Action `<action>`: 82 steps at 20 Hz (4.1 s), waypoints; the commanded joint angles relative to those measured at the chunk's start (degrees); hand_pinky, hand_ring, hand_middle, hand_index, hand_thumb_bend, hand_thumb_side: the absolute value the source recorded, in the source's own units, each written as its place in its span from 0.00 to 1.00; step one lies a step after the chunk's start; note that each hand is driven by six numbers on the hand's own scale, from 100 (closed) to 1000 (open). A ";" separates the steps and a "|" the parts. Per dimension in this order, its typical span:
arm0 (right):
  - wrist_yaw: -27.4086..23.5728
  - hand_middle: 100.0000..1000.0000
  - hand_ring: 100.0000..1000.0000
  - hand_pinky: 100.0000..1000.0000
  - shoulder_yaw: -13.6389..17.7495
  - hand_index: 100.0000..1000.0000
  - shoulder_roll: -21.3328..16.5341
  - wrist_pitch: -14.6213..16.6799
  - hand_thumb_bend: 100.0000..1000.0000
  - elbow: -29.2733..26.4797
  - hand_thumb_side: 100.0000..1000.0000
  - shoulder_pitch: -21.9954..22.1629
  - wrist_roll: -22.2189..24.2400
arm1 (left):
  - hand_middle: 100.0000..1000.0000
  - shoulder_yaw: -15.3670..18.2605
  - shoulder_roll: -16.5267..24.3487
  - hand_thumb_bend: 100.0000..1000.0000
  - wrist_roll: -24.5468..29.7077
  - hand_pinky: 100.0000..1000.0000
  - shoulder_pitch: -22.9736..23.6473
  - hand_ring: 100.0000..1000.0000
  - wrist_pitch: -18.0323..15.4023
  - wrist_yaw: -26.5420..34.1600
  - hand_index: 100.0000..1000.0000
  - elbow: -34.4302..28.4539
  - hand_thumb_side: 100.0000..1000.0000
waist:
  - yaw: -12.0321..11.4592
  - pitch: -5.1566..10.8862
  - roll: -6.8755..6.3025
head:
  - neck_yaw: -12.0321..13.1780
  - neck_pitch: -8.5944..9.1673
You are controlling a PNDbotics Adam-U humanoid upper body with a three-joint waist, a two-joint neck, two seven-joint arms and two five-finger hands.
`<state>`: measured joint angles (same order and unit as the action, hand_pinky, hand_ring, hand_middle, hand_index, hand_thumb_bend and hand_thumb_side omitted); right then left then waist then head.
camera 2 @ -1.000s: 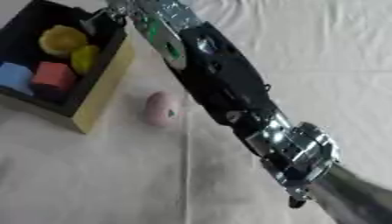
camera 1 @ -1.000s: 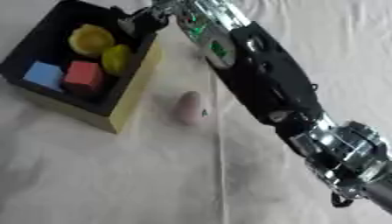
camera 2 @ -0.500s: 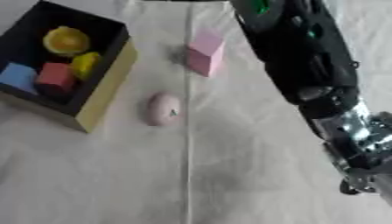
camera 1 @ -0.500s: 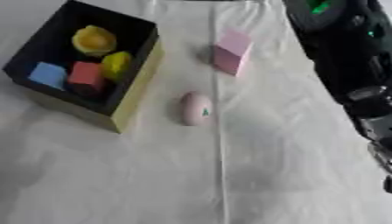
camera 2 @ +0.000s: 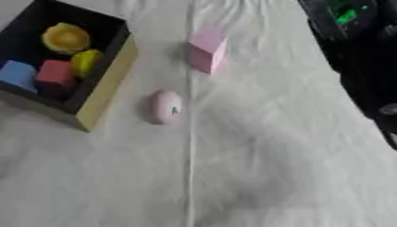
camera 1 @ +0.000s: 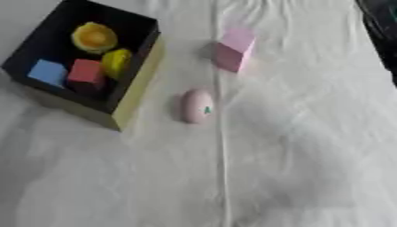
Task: Pick up objects on the table and place them in the box.
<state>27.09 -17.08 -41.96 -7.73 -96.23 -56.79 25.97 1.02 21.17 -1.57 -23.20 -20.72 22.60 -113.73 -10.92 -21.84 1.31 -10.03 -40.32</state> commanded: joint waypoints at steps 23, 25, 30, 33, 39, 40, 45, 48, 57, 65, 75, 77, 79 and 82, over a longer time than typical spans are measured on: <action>-3.12 0.78 0.89 0.85 -3.39 0.88 -4.84 4.39 0.03 3.71 0.35 5.25 8.80 | 0.62 0.41 1.10 0.35 0.15 0.69 -0.37 0.67 0.77 -0.32 0.78 -0.86 0.44 | 0.26 2.31 0.08 | 1.19 0.10; -2.24 0.78 0.89 0.85 -3.60 0.88 -4.88 3.87 0.06 3.95 0.36 5.37 8.35 | 0.62 0.38 1.11 0.35 0.17 0.69 -0.45 0.67 0.81 -0.32 0.78 -0.86 0.43 | 0.37 2.33 0.16 | 1.23 0.02; 1.24 0.81 0.92 0.87 -4.02 0.91 -5.08 6.06 0.27 4.64 0.06 5.56 9.65 | 0.62 0.32 1.08 0.35 0.23 0.69 -0.53 0.67 0.93 -0.32 0.78 -0.86 0.44 | 0.42 2.28 0.27 | 1.35 0.14; 2.48 0.81 0.92 0.87 -3.70 0.92 -4.91 7.63 0.28 6.06 0.00 5.60 11.11 | 0.62 0.31 1.04 0.35 0.26 0.69 -0.55 0.67 0.93 -0.32 0.78 -0.86 0.44 | 0.37 2.17 0.28 | 1.41 0.35; 1.17 0.81 0.92 0.88 -3.40 0.92 -4.38 8.31 0.32 7.59 0.16 5.45 11.56 | 0.62 0.26 0.85 0.35 0.34 0.69 -0.58 0.67 1.06 -0.42 0.78 -0.86 0.44 | 0.42 1.86 0.28 | 1.42 0.43; 1.13 0.81 0.93 0.89 -3.31 0.93 -4.39 8.37 0.32 7.65 0.24 5.42 11.32 | 0.62 0.26 0.83 0.35 0.37 0.69 -0.59 0.67 1.07 -0.44 0.78 -0.86 0.44 | 0.42 1.82 0.28 | 1.43 0.41; 4.50 0.81 0.92 0.88 -2.54 0.93 -4.12 6.56 0.31 8.82 0.32 5.15 6.97 | 0.62 0.23 0.70 0.35 0.49 0.69 -0.64 0.67 1.10 -0.42 0.78 -0.86 0.44 | 0.40 1.78 0.30 | 1.43 0.62; 6.14 0.81 0.92 0.88 -2.50 0.93 -3.67 5.35 0.30 9.57 0.31 4.89 4.28 | 0.62 0.22 0.64 0.35 0.57 0.69 -0.61 0.67 1.14 -0.43 0.78 -0.86 0.44 | 0.41 1.78 0.31 | 1.42 0.67; 9.62 0.81 0.93 0.88 -2.77 0.93 -1.88 0.83 0.26 11.75 0.35 3.79 2.19 | 0.62 0.15 0.46 0.35 0.82 0.69 -0.79 0.67 1.19 -0.39 0.78 -0.86 0.44 | 0.29 1.57 0.36 | 1.32 0.92; 7.44 0.80 0.92 0.88 -3.13 0.93 0.18 -0.55 0.17 13.63 0.41 2.34 2.21 | 0.62 0.14 0.31 0.34 0.89 0.69 -0.94 0.67 1.40 -0.43 0.78 -0.86 0.44 | 0.11 1.18 0.65 | 1.32 0.80; 1.94 0.79 0.91 0.88 -2.83 0.93 0.21 -4.45 0.07 11.21 0.50 1.78 3.25 | 0.62 0.17 0.34 0.34 0.94 0.69 -0.81 0.67 1.77 -0.54 0.78 -0.86 0.44 | 0.40 1.50 1.15 | 1.62 0.44; 1.57 0.80 0.92 0.88 -3.30 0.93 0.32 -4.90 0.09 11.07 0.48 1.93 3.52 | 0.62 0.16 0.32 0.34 0.98 0.69 -0.86 0.67 1.76 -0.53 0.78 -0.86 0.44 | 0.31 1.48 1.15 | 1.59 0.49; 1.41 0.80 0.92 0.89 -3.77 0.93 0.57 -5.08 0.14 11.16 0.40 2.00 4.13 | 0.62 0.15 0.30 0.34 1.03 0.69 -0.90 0.67 1.75 -0.51 0.78 -0.86 0.44 | 0.24 1.45 1.14 | 1.51 0.43; 1.80 0.81 0.93 0.90 -4.30 0.93 0.83 -4.59 0.24 11.45 0.28 2.00 6.33 | 0.62 0.12 0.24 0.35 1.18 0.69 -0.94 0.67 1.81 -0.55 0.78 -0.86 0.44 | 0.22 1.38 1.19 | 1.52 0.26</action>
<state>29.07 -21.64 -40.35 -12.45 -84.08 -53.94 31.53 0.94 20.65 -0.48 -23.31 -19.00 22.13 -113.73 -10.64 -21.84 1.88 -8.62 -39.80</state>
